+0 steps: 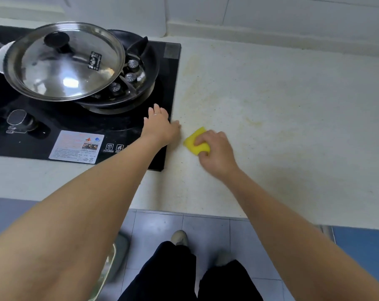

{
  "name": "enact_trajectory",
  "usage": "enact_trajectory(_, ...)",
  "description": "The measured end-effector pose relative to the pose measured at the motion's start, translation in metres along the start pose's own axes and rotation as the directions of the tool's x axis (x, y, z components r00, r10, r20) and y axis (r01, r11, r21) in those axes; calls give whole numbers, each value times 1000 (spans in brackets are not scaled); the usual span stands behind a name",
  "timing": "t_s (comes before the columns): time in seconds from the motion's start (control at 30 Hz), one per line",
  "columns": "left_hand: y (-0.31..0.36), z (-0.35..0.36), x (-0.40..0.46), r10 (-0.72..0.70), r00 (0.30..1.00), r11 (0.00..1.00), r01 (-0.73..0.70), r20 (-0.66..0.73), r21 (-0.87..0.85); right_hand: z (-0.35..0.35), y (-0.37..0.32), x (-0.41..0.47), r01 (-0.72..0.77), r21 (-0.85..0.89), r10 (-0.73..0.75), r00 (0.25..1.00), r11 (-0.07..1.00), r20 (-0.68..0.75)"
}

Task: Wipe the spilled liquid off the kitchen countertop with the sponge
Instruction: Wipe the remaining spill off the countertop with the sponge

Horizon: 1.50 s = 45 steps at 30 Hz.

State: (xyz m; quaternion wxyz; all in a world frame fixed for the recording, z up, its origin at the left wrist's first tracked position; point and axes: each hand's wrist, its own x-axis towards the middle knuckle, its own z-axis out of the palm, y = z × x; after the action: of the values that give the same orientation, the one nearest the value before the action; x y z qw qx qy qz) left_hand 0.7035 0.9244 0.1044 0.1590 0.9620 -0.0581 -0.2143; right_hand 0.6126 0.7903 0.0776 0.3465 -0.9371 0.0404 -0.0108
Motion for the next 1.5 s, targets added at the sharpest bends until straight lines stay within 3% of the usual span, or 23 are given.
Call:
enact_trajectory(0.07,13,5,-10,38,999,998,-38,10,-47,-7,-2,-14,-31,113,23,997,993,71)
enact_trajectory(0.17,50,18,-34,149,988,984,-144,49,-101,-36,14,-33,-190,205,162,976,960,147)
enact_trajectory(0.23,81,32,-50,205,975,961,-183,87,-207,-55,28,-53,-331,278,316,944,902,98)
enact_trajectory(0.3,109,43,-64,247,957,901,-168,154,-399,-76,42,-67,-431,491,495,869,757,0)
enact_trajectory(0.37,153,62,-87,329,909,852,-169,256,-496,-118,65,-97,-412,725,667,740,551,-86)
enact_trajectory(0.43,191,80,-111,389,855,802,-130,344,-584,-155,83,-124,-327,863,735,674,384,-72)
enact_trajectory(0.6,291,142,-188,533,730,698,-95,427,-710,-220,128,-220,-244,946,766,642,214,-7)
enact_trajectory(0.8,417,227,-284,584,593,697,-17,554,-717,-293,199,-348,-98,945,853,466,314,-235)
enact_trajectory(0.93,485,270,-315,584,519,725,11,624,-689,-333,255,-400,-206,909,914,270,361,-302)
enact_trajectory(1.1,552,305,-306,608,482,747,-79,630,-660,-372,302,-417,-148,957,925,330,249,-189)
enact_trajectory(1.27,641,330,-268,634,494,747,-193,595,-636,-421,389,-389,-276,870,912,143,409,-384)
enact_trajectory(1.5,737,352,-208,695,547,718,-557,466,-417,-479,473,-356,-475,754,874,70,454,-482)
